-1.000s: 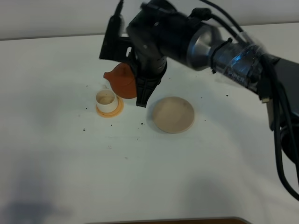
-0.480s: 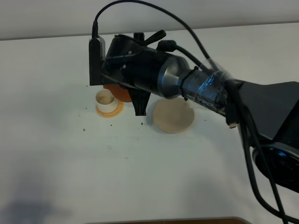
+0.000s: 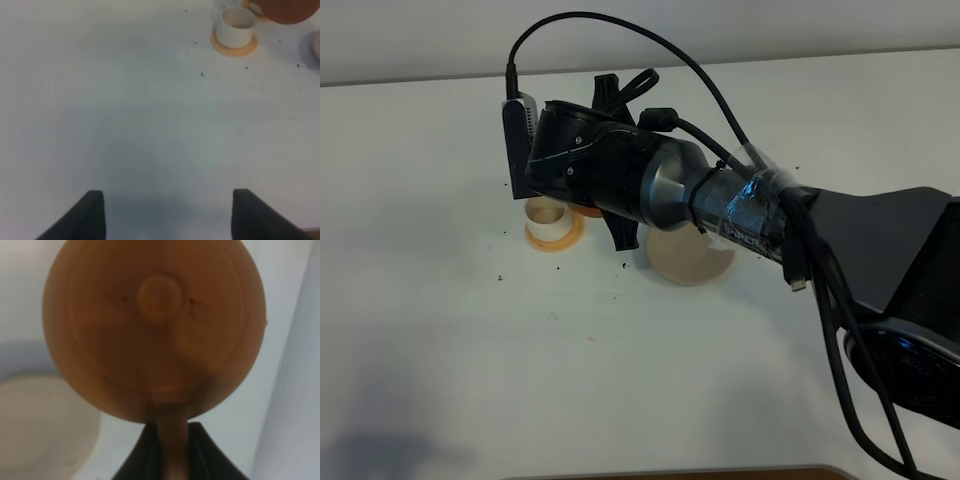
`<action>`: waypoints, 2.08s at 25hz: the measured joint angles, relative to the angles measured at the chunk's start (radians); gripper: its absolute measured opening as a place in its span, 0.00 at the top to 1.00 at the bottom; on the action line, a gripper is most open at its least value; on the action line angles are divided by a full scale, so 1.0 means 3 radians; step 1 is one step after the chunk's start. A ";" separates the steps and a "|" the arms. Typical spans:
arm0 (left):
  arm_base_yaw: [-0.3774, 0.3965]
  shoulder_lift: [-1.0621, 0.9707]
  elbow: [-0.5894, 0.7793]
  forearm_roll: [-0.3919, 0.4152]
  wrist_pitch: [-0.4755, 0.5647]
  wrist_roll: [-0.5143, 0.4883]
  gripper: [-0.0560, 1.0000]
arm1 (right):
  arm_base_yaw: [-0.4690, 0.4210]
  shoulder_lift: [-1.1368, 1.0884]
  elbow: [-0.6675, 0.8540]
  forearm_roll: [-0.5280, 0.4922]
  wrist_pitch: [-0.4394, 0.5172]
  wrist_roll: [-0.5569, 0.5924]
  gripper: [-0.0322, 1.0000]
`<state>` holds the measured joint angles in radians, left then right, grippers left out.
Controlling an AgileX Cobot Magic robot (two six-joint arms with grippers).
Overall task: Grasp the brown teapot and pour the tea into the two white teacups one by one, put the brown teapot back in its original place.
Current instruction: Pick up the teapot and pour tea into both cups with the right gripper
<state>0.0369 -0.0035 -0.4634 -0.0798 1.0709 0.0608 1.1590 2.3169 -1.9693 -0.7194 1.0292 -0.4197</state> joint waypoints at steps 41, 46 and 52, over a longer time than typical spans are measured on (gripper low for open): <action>0.0000 0.0000 0.0000 0.0000 0.0000 0.0000 0.40 | 0.0162 0.0193 0.0000 -0.0810 0.0068 -0.0341 0.85; 0.0000 0.0000 0.0000 0.0000 0.0000 0.0000 0.40 | 0.0162 0.0218 0.0000 -0.0931 -0.0027 -0.0382 0.85; 0.0000 0.0000 0.0000 0.0000 0.0000 0.0000 0.40 | 0.0166 0.0222 0.0000 -0.1043 -0.0063 -0.0539 0.85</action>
<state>0.0369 -0.0035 -0.4634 -0.0798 1.0709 0.0608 1.2087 2.3834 -1.9693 -1.0323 1.0104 -0.5815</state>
